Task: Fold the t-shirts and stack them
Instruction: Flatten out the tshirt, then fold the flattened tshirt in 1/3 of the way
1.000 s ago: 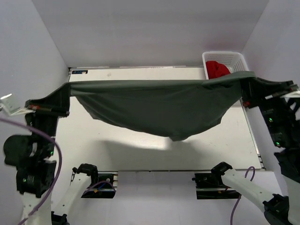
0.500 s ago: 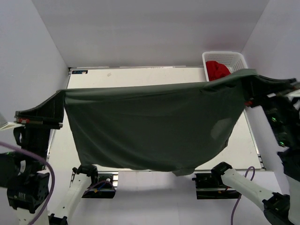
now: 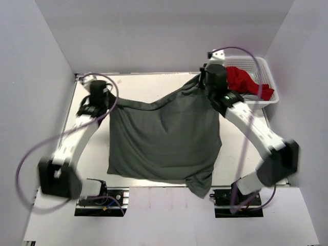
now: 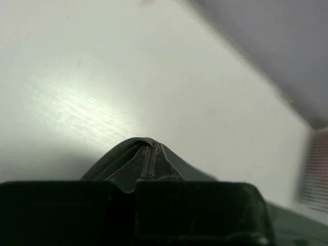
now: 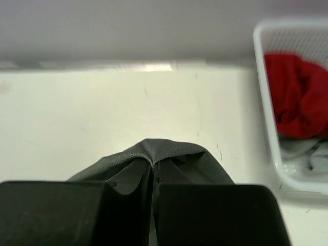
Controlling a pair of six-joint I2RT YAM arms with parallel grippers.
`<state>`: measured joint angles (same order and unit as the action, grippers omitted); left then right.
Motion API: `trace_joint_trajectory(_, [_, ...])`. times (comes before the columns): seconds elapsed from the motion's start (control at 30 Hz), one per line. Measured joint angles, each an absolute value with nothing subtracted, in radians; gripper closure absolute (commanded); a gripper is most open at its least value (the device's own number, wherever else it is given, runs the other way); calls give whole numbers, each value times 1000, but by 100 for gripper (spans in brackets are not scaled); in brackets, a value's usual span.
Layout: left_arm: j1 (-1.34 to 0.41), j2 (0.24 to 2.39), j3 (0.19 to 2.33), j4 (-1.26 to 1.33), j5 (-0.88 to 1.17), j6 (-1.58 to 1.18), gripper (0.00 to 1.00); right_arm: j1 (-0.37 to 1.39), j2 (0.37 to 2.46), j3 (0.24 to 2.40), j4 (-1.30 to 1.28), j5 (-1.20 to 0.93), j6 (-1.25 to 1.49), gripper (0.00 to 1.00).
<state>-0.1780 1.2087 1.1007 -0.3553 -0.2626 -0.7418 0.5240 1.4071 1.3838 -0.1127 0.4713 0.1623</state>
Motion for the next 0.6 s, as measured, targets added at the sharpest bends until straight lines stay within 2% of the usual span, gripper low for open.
trace_joint_trajectory(0.13, [-150,1560,1119,-346,-275,-768,100,440,1651,1390,-83,419,203,100])
trace_joint_trajectory(0.3, [-105,1887,1268,-354,-265,-787,100,345,1943,1481,-35,307,247,100])
trace_joint_trajectory(0.4, [-77,1994,1362,-348,-241,-790,100,310,2037,1492,-12,236,257,100])
trace_joint_trajectory(0.6, [-40,2028,1413,-303,-175,-777,100,269,2074,1533,6,126,260,100])
